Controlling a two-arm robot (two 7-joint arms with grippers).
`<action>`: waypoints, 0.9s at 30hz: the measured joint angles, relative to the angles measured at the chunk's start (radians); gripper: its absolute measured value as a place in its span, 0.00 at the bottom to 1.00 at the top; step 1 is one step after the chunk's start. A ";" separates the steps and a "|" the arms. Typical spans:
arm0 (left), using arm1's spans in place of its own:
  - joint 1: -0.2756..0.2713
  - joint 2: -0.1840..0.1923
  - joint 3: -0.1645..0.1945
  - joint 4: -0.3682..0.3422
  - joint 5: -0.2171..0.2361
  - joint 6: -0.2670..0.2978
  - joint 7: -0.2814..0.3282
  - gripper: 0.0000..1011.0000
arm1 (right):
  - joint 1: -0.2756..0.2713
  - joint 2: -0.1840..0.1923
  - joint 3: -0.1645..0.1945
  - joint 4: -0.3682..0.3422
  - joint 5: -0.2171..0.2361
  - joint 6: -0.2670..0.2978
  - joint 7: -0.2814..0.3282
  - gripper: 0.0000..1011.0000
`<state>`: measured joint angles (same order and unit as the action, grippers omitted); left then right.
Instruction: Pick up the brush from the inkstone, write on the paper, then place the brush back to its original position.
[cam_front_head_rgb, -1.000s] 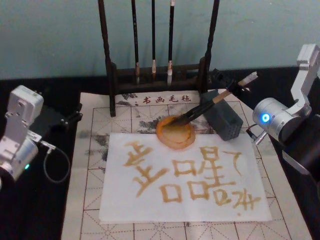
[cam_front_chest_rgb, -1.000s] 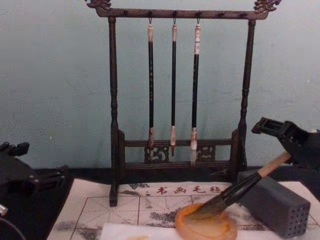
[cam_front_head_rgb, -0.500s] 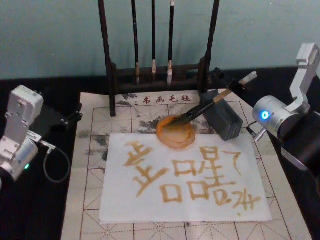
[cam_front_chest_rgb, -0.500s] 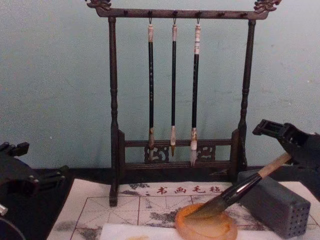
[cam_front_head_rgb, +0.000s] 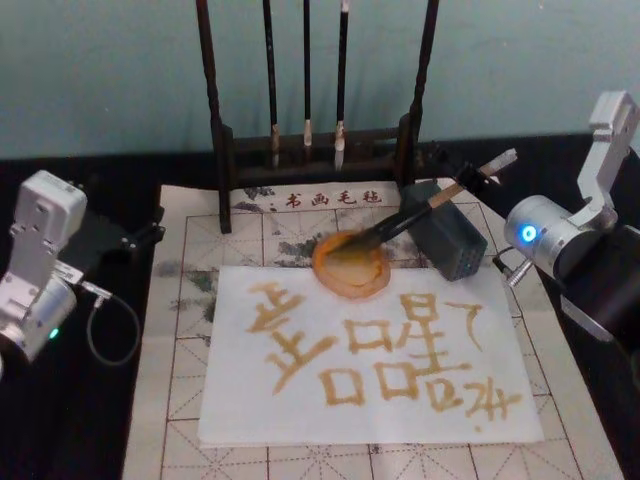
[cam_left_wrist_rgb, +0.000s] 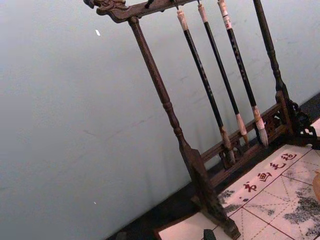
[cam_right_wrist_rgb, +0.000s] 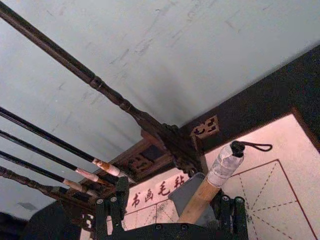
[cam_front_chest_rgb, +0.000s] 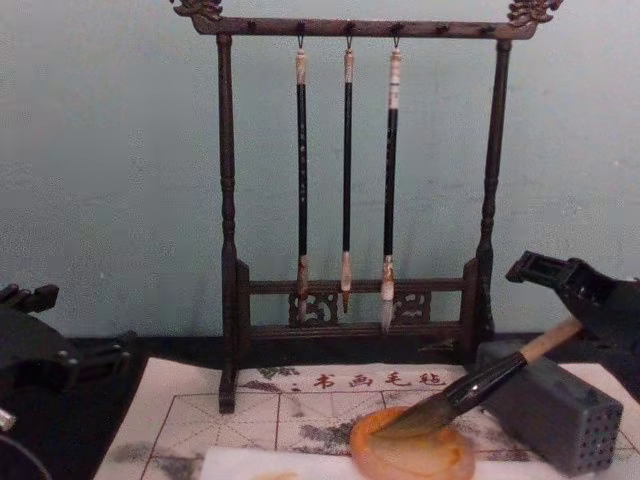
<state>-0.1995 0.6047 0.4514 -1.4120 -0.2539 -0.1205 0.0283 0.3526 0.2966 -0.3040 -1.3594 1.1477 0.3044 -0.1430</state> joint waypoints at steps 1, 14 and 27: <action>0.000 0.000 0.000 0.000 0.000 0.000 0.000 0.99 | 0.000 0.001 -0.001 0.000 0.002 -0.001 -0.001 0.99; 0.000 0.000 0.000 0.000 0.000 0.000 0.000 0.99 | -0.003 0.024 -0.024 -0.003 0.030 -0.016 -0.014 0.99; 0.000 0.000 0.000 0.000 0.000 0.000 0.000 0.99 | -0.074 0.086 -0.020 -0.112 0.088 -0.012 -0.035 0.99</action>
<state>-0.1995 0.6047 0.4514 -1.4120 -0.2539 -0.1205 0.0283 0.2786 0.3829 -0.3242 -1.4714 1.2355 0.2926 -0.1779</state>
